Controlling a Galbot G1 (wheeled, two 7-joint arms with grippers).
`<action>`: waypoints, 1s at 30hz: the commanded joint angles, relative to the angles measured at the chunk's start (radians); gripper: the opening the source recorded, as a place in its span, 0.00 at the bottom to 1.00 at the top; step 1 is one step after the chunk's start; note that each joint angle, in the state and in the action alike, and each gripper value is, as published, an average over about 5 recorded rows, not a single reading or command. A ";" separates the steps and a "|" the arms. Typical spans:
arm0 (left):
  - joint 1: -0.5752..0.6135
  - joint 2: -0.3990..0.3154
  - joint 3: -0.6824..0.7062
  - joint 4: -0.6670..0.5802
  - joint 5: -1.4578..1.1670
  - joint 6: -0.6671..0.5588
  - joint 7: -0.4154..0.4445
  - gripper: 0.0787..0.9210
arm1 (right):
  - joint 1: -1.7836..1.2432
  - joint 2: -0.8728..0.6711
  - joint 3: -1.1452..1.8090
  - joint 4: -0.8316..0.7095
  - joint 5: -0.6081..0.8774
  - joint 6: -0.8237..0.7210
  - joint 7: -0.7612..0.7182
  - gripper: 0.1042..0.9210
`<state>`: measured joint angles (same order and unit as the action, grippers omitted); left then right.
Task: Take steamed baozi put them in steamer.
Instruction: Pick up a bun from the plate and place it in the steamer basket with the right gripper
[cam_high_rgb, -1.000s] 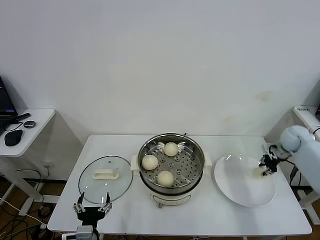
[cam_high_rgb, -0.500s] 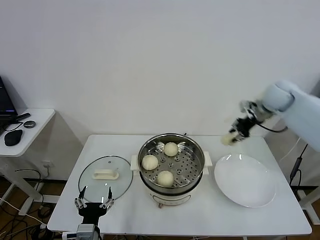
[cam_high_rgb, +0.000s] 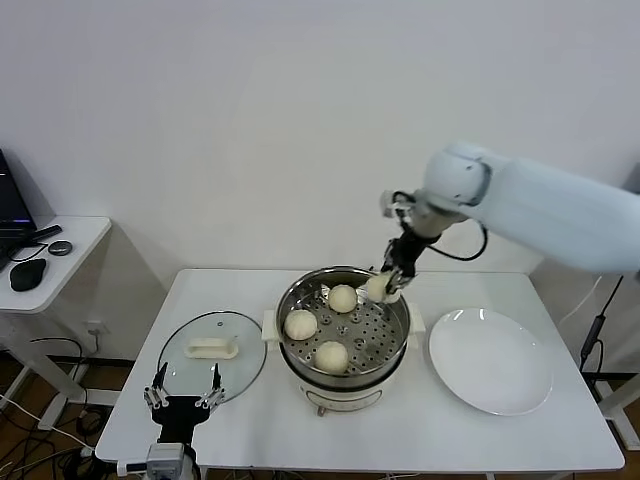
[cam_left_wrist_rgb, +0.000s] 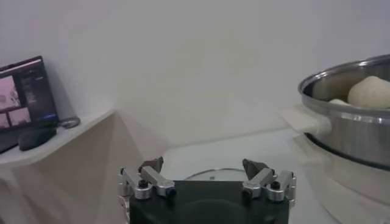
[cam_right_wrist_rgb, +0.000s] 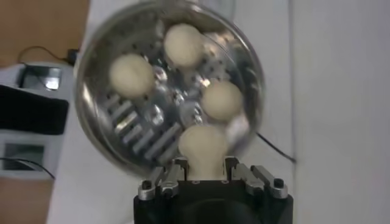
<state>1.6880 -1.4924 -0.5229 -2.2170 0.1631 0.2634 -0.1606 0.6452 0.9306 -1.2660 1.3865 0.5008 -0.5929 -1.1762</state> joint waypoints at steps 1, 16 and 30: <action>-0.004 0.005 -0.003 -0.004 -0.003 0.001 -0.001 0.88 | -0.024 0.122 -0.121 0.032 0.092 -0.132 0.125 0.36; -0.013 0.003 -0.004 0.006 -0.012 0.001 -0.001 0.88 | -0.108 0.145 -0.120 -0.046 -0.038 -0.134 0.179 0.36; -0.026 -0.010 -0.004 0.019 -0.011 0.002 0.006 0.88 | -0.125 0.092 -0.085 -0.021 -0.042 -0.126 0.173 0.48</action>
<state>1.6629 -1.5026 -0.5262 -2.1993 0.1519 0.2654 -0.1554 0.5301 1.0401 -1.3570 1.3558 0.4693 -0.7140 -1.0131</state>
